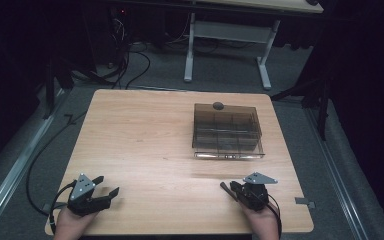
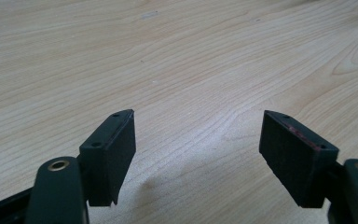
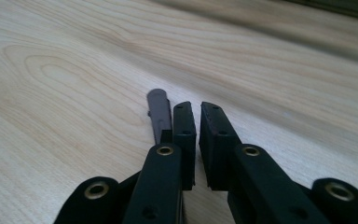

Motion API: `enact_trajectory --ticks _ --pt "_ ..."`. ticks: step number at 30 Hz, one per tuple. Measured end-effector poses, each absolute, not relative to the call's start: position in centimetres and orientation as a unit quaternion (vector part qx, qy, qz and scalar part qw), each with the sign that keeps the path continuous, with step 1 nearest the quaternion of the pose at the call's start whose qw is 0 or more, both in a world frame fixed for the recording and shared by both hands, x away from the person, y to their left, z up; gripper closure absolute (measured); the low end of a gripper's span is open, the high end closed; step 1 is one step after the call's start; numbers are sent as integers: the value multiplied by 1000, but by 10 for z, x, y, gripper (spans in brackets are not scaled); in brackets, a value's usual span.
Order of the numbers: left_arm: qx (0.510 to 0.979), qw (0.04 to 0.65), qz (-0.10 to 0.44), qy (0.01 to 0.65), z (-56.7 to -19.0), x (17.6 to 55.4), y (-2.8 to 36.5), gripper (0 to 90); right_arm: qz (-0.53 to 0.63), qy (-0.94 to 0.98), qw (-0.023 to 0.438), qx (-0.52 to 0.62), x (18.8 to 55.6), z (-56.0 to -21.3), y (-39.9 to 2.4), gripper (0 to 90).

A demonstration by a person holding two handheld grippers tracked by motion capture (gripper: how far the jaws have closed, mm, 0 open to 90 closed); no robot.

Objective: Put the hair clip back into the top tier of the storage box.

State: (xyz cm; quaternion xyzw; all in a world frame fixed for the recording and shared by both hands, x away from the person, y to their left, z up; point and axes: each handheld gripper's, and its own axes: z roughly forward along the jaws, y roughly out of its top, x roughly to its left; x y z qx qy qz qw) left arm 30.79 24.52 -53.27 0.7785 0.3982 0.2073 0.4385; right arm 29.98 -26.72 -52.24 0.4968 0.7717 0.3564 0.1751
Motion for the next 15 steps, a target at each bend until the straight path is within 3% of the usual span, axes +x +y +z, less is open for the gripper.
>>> enact_trajectory --ticks 15 --pt "777 454 196 390 -531 306 250 280 274 800 128 518 310 -510 -268 786"
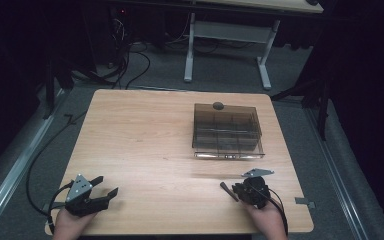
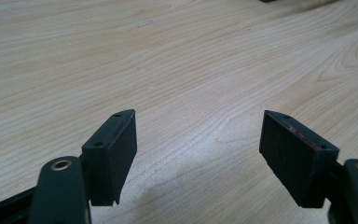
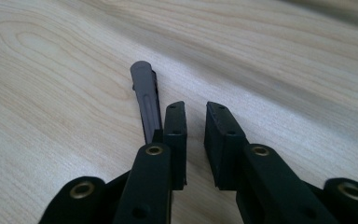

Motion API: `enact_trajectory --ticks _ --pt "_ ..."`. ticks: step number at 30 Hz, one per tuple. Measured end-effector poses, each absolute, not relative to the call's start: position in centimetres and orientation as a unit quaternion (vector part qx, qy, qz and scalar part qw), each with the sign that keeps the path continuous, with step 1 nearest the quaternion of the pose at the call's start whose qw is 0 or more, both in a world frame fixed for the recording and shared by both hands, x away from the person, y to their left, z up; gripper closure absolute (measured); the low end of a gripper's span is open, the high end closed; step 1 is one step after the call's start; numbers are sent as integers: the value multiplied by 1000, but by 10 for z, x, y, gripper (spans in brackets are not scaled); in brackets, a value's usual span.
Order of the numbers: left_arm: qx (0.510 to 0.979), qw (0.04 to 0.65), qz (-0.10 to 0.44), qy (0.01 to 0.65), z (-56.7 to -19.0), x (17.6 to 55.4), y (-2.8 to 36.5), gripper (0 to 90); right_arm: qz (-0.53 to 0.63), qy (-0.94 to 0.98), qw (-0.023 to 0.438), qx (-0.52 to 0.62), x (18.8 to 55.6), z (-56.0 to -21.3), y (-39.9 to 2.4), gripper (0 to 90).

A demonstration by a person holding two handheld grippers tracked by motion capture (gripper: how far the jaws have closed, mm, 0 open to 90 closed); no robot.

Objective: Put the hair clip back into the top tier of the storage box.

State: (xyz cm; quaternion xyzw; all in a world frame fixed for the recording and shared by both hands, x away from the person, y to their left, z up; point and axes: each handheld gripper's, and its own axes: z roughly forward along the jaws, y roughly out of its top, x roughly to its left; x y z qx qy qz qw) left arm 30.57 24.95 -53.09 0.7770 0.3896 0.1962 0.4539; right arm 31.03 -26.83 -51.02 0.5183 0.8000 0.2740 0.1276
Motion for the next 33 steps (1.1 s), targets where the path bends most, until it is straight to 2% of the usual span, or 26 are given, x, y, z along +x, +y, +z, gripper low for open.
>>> enact_trajectory --ticks 11,33 --pt "783 448 200 383 -532 305 246 278 235 815 98 521 320 -492 -269 768" --pt "791 447 201 367 -532 303 244 268 126 865 38 484 335 -481 -251 699"
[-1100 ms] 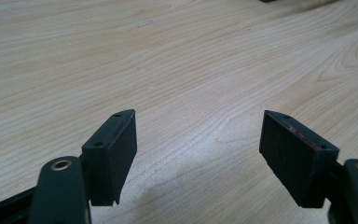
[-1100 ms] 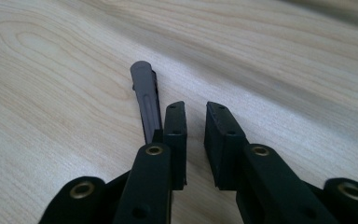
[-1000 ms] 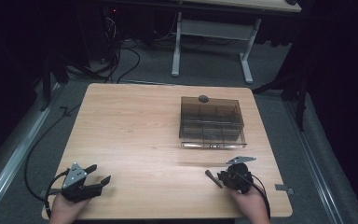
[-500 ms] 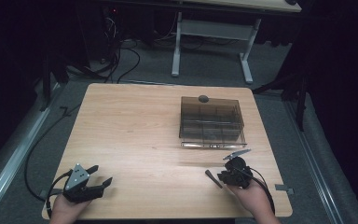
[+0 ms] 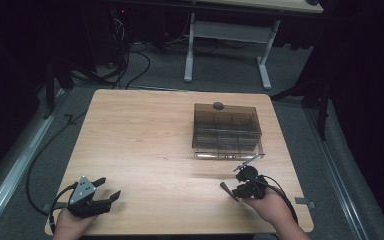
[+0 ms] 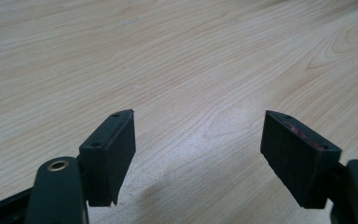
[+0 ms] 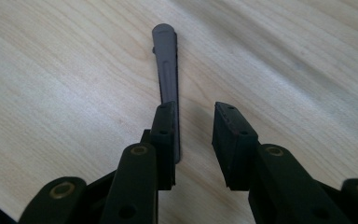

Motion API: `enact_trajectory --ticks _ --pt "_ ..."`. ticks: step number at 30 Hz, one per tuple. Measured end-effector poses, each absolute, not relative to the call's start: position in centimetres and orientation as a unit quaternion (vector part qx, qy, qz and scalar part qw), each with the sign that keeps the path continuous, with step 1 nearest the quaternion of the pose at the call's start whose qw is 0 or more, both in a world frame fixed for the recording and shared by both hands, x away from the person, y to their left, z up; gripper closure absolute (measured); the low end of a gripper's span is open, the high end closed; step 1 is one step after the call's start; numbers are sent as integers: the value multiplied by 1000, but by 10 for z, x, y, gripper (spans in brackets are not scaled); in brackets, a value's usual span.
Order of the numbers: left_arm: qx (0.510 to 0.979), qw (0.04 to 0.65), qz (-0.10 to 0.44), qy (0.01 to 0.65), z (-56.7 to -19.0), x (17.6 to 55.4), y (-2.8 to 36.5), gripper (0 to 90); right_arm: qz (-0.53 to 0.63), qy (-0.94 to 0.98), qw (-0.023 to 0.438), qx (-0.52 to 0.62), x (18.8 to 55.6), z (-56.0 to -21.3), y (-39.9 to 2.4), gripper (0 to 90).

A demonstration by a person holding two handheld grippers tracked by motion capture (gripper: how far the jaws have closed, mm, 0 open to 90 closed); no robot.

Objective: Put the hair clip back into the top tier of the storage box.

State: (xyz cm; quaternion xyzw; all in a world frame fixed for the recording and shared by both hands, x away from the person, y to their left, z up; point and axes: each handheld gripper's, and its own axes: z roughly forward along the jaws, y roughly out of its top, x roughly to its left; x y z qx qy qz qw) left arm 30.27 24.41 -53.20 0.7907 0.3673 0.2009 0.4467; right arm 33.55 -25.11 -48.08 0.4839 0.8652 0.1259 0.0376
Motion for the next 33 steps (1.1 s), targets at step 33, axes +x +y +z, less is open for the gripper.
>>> enact_trajectory --ticks 33 --pt "791 450 197 365 -532 303 244 268 37 902 2 429 362 -482 -210 648"
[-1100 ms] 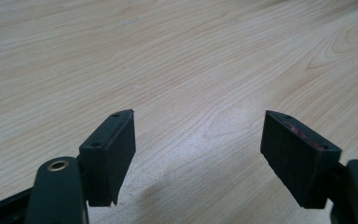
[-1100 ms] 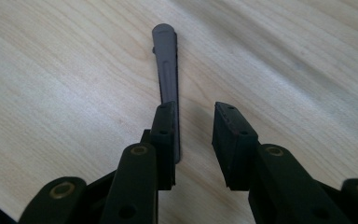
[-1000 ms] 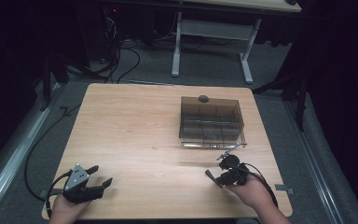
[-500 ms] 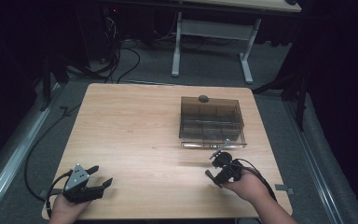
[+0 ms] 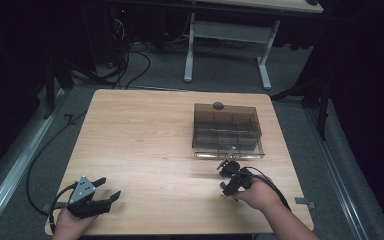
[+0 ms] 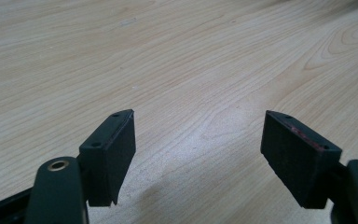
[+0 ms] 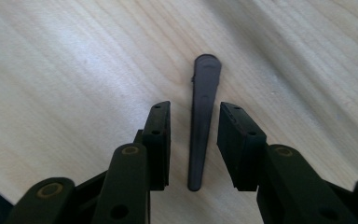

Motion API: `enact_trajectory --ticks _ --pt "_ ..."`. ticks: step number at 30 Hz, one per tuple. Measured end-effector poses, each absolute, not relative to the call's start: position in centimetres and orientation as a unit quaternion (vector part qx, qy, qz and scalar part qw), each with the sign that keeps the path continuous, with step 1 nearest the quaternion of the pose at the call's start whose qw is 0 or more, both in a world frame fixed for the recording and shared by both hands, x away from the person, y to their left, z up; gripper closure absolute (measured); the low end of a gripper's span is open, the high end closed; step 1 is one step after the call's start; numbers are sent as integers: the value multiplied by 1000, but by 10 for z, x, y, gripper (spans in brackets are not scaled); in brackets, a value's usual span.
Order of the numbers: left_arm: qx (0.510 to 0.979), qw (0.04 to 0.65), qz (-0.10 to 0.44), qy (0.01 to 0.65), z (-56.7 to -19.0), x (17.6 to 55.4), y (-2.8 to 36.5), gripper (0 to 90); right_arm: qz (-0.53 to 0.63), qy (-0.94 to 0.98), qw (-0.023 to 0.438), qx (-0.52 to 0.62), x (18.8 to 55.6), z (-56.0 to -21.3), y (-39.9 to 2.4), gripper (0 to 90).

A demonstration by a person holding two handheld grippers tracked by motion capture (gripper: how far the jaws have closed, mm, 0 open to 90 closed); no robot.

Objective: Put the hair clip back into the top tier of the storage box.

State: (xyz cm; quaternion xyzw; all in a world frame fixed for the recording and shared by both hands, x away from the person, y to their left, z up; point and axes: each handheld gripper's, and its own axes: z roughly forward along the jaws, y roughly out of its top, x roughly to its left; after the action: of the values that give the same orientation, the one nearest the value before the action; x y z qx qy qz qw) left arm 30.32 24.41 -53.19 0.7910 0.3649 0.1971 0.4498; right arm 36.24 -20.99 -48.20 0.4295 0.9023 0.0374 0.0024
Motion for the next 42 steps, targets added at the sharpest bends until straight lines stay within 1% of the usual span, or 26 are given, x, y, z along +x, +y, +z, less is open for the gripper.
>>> enact_trajectory --ticks 6,9,15,27,31,42 --pt "791 450 198 365 -532 303 244 268 29 906 -4 423 369 -486 -210 663" --pt "791 449 197 365 -532 303 244 268 30 907 -4 420 370 -486 -210 719" --pt "791 449 197 365 -532 303 245 268 23 912 -1 410 371 -488 -206 786" --pt "791 449 197 366 -532 303 245 268 19 909 -5 416 371 -487 -204 792" --pt "791 449 197 366 -532 303 245 268 22 916 3 401 372 -486 -205 792" --pt "792 449 196 365 -532 304 245 269 25 912 0 409 372 -475 -209 793"
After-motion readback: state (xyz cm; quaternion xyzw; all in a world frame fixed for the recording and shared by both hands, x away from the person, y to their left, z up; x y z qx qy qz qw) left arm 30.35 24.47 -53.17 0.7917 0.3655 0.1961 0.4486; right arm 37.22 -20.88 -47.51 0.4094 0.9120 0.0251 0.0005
